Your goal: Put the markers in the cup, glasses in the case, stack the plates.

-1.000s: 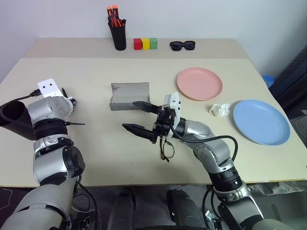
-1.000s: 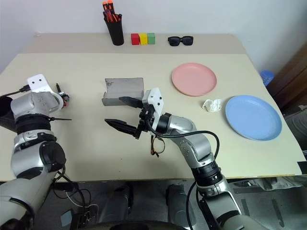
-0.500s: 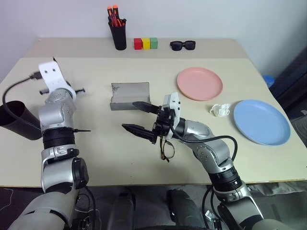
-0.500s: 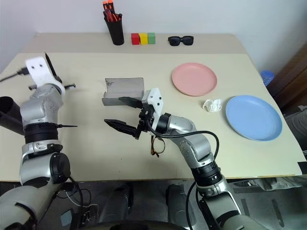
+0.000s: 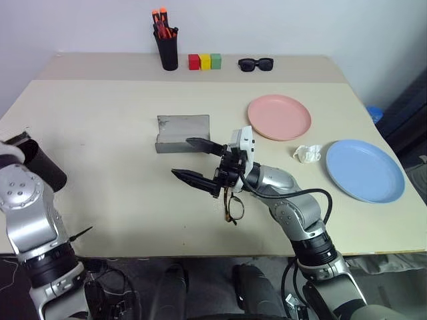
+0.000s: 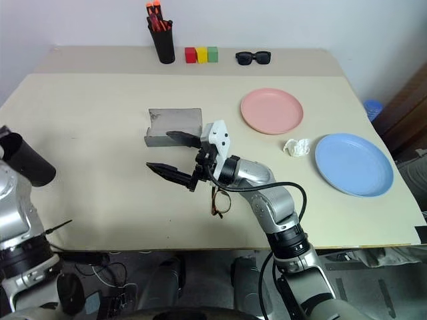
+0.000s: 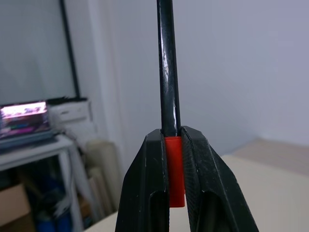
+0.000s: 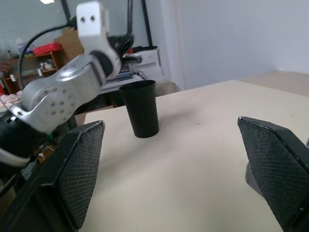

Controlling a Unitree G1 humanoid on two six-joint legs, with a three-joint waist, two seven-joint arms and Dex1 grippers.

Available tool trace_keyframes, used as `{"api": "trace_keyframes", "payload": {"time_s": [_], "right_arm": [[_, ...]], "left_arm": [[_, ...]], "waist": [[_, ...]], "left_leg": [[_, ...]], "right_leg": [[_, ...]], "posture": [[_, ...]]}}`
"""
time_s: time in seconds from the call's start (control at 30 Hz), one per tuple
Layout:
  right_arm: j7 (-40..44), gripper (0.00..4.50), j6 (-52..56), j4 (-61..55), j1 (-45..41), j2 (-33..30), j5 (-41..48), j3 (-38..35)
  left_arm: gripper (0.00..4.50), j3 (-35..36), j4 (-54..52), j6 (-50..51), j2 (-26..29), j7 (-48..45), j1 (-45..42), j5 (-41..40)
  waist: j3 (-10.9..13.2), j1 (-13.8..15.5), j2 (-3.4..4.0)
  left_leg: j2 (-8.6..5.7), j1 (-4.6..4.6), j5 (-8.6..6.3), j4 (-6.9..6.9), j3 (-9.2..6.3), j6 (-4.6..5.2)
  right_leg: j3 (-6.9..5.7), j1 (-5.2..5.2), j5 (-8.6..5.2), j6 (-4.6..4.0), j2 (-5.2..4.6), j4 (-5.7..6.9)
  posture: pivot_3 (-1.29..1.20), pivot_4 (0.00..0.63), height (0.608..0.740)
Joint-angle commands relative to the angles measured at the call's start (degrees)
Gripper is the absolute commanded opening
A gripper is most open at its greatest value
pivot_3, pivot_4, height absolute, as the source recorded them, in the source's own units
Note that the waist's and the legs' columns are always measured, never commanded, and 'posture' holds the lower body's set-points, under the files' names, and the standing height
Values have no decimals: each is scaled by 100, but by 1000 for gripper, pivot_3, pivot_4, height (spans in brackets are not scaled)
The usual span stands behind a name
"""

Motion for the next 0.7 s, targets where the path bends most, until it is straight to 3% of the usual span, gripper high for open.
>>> {"api": "trace_keyframes", "payload": {"time_s": [0.03, 0.7], "right_arm": [[120, 4500, -93, -39, -129, 78, 55, -9], [130, 4500, -53, -54, -65, 157, 42, -12]], "left_arm": [[24, 20, -342, -98, -73, -72, 137, -48], [24, -159, -428, -172, -522, 180, 372, 141]], "waist": [[0, -9, 0], [0, -52, 0]], "left_leg": [[0, 0, 0, 0, 0, 0], [0, -1, 0, -4, 0, 0]], "right_leg": [[0, 0, 0, 0, 0, 0], [1, -5, -1, 0, 1, 0]], "posture": [[0, 150, 740], [0, 150, 740]]}}
